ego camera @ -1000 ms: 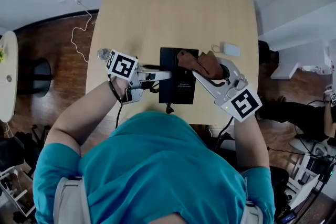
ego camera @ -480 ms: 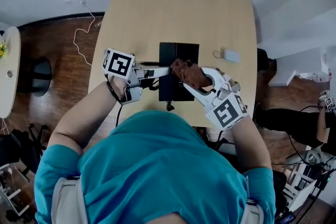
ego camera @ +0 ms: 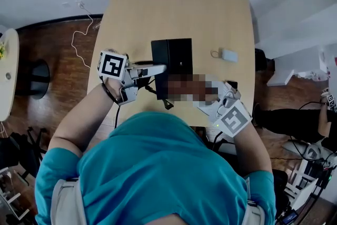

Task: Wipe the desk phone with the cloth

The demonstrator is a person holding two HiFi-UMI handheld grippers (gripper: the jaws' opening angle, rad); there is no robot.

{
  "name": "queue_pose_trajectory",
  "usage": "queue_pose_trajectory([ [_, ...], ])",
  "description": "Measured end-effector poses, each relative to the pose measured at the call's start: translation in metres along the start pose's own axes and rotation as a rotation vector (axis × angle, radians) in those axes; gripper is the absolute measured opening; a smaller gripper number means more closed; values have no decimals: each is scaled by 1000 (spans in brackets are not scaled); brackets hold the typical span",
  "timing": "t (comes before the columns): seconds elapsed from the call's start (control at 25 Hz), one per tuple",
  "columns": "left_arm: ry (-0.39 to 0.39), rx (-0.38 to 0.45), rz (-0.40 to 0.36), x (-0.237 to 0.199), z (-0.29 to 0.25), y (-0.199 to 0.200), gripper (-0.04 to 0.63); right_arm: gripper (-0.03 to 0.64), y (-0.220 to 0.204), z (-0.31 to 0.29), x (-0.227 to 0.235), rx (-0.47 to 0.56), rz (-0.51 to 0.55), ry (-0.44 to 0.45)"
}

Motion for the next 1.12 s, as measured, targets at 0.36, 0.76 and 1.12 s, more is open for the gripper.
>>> queue_pose_trajectory([
  [0.36,3,-30,-29,11,-6,-13,167,135,-3,-4,83,-96,88,-131],
  [0.76,28,22,-44,4,21,-9,170,135,-33,-2,-63,-3,-168,-15],
  [1.12,-248,-49,-118,38,19,-21,167,135,43,64,92,588,-545,-336],
])
Point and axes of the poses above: the fingertips, and each gripper's own axes: z backward along the fingers, x to its right, y out of its top, the point moved 1 cm from there along z, backward along the fingers, and after that the axes turned 11 degrees about x, right-handed, at the moved point
